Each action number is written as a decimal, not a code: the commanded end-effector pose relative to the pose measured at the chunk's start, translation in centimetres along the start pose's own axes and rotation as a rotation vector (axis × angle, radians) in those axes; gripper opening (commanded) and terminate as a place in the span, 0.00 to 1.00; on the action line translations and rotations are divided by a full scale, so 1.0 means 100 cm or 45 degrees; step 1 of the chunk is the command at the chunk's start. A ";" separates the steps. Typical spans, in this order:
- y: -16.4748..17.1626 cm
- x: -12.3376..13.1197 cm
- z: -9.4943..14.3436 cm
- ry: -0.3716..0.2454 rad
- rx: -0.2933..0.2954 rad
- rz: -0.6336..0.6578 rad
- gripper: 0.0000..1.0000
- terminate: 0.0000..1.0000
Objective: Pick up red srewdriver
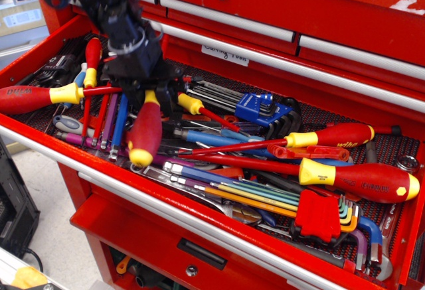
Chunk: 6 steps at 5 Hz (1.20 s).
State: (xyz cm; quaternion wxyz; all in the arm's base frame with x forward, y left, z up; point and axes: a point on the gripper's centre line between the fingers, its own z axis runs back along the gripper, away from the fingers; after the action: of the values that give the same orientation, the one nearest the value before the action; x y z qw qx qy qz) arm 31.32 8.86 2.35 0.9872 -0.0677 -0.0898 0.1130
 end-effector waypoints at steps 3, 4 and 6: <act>-0.005 0.013 0.087 0.123 0.067 0.013 0.00 0.00; -0.014 -0.004 0.089 0.118 0.076 0.056 0.00 0.00; -0.027 -0.019 0.132 0.115 0.207 0.111 0.00 0.00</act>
State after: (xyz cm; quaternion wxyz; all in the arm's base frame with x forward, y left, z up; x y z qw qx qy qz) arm 26.87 7.38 14.03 0.9886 0.0054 -0.0017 0.1507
